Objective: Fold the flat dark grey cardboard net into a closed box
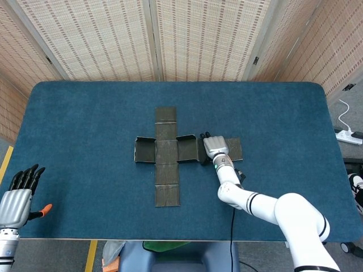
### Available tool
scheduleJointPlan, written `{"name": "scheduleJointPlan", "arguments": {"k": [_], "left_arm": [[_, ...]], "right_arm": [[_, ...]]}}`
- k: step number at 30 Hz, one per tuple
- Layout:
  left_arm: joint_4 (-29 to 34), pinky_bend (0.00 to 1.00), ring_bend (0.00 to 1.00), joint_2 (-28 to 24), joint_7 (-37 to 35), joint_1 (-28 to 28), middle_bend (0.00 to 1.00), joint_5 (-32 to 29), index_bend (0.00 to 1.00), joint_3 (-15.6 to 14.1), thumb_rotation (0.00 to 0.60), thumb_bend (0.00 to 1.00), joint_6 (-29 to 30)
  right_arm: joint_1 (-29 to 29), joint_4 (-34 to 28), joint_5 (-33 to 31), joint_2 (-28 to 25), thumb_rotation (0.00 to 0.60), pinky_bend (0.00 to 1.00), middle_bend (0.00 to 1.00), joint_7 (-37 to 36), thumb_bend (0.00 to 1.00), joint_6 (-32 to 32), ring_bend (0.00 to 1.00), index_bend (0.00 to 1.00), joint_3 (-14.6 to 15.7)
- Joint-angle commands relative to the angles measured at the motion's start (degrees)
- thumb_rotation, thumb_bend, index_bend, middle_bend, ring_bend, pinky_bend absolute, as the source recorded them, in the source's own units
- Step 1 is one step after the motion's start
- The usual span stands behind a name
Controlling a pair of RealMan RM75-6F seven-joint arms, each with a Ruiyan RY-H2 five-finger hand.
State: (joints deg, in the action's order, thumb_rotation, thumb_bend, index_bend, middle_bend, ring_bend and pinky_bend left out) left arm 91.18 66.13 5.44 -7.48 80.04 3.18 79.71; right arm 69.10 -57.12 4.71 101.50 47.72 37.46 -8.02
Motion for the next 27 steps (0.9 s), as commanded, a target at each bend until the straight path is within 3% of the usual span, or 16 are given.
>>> {"name": "scheduleJointPlan", "arguments": {"k": [1, 5, 7, 12, 15, 22, 27], "left_arm": [[-0.6, 0.05, 0.0, 0.1, -1.1, -0.4, 0.0, 0.1, 0.03, 0.3, 0.6, 0.21, -0.4], [-3.2, 0.07, 0.02, 1.3, -3.0, -2.0, 0.0, 0.8, 0.09, 1.5, 0.6, 0.21, -1.0], [-4.9, 0.17, 0.11, 2.2, -4.1, -3.3, 0.04, 1.5, 0.12, 2.4, 0.6, 0.21, -1.4], [-9.1, 0.65, 0.55, 5.5, -7.9, -8.5, 0.23, 2.9, 0.25, 4.7, 0.6, 0.28, -5.2], [-12.6, 0.8, 0.7, 8.5, -7.9, -12.3, 0.3, 3.3, 0.31, 5.4, 0.6, 0.29, -8.9], [-18.6, 0.83, 0.71, 15.1, -3.9, -19.8, 0.24, 3.7, 0.22, 5.6, 0.6, 0.25, -16.9], [-22.8, 0.81, 0.61, 20.3, -3.5, -23.5, 0.06, 3.4, 0.04, 5.5, 0.6, 0.2, -20.3]], "right_arm": [[-0.4, -1.7, 1.3, -0.8, 0.538, 0.97, 0.13, -1.0, 0.21, 0.9, 0.7, 0.25, -0.4], [-2.3, -6.5, 5.9, -3.1, 0.57, 0.98, 0.2, -4.2, 0.22, 3.2, 0.7, 0.31, -1.0], [-3.7, -9.5, 8.8, -4.6, 0.575, 0.98, 0.23, -6.2, 0.22, 4.2, 0.71, 0.33, -1.1], [-6.9, -16.3, 15.7, -7.3, 0.584, 1.0, 0.32, -10.3, 0.22, 6.9, 0.73, 0.34, -0.5], [-8.1, -19.3, 19.2, -7.8, 0.584, 1.0, 0.35, -11.6, 0.22, 9.3, 0.74, 0.34, -0.2], [-8.7, -21.8, 22.7, -6.9, 0.583, 1.0, 0.35, -10.6, 0.22, 12.6, 0.74, 0.34, 0.8], [-8.8, -22.4, 23.2, -6.4, 0.583, 1.0, 0.35, -10.1, 0.22, 12.9, 0.74, 0.34, 1.0]]}}
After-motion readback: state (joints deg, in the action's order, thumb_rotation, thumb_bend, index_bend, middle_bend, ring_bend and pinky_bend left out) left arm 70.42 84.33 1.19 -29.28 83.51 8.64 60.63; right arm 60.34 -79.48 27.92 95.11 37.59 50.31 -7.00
